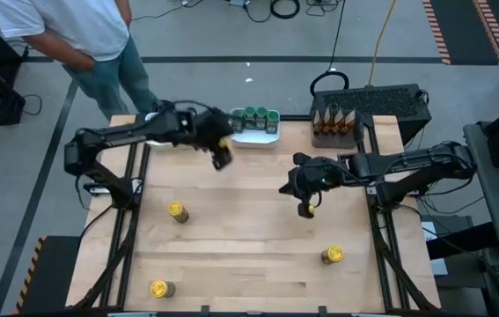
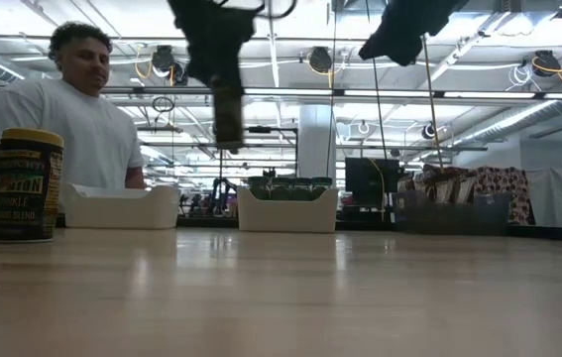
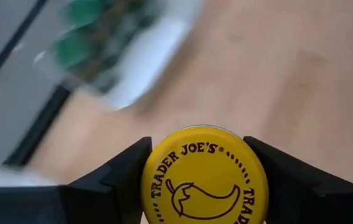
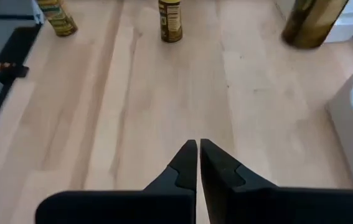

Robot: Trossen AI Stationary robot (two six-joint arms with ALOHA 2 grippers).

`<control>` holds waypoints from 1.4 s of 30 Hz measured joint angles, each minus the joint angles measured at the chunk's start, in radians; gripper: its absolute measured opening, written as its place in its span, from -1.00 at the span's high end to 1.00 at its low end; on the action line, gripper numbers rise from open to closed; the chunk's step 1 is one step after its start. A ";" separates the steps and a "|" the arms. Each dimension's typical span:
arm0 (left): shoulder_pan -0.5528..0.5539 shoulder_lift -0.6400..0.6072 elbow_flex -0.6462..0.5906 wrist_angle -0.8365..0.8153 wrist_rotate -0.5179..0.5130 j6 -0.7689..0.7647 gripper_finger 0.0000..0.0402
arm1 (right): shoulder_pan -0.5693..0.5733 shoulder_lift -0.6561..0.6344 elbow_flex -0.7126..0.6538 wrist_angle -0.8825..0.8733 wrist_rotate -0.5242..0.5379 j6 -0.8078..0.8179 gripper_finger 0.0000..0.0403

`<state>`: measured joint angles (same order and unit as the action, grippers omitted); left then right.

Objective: Sort spices by type
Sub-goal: Put the top right yellow seasoning bottle into the left white bin

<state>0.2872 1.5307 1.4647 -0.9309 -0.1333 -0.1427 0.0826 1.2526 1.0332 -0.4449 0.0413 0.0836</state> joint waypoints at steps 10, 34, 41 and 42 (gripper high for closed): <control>0.312 -0.062 0.001 -0.119 -0.055 0.073 -0.17 | -0.151 0.000 0.000 0.035 -0.124 -0.028 1.00; 0.712 0.027 0.000 -0.071 0.114 0.229 -0.17 | -0.182 0.000 0.000 0.082 -0.113 0.072 1.00; 0.712 0.099 -0.005 -0.060 0.108 0.228 -0.17 | -0.182 0.000 0.000 0.081 -0.113 0.073 1.00; 0.712 0.102 -0.016 -0.050 0.103 0.227 -0.17 | -0.182 0.000 0.000 0.081 -0.113 0.076 1.00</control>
<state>0.9993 1.6331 1.4484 -0.9813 -0.0300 0.0847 -0.0994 1.2526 1.0328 -0.3644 -0.0719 0.1591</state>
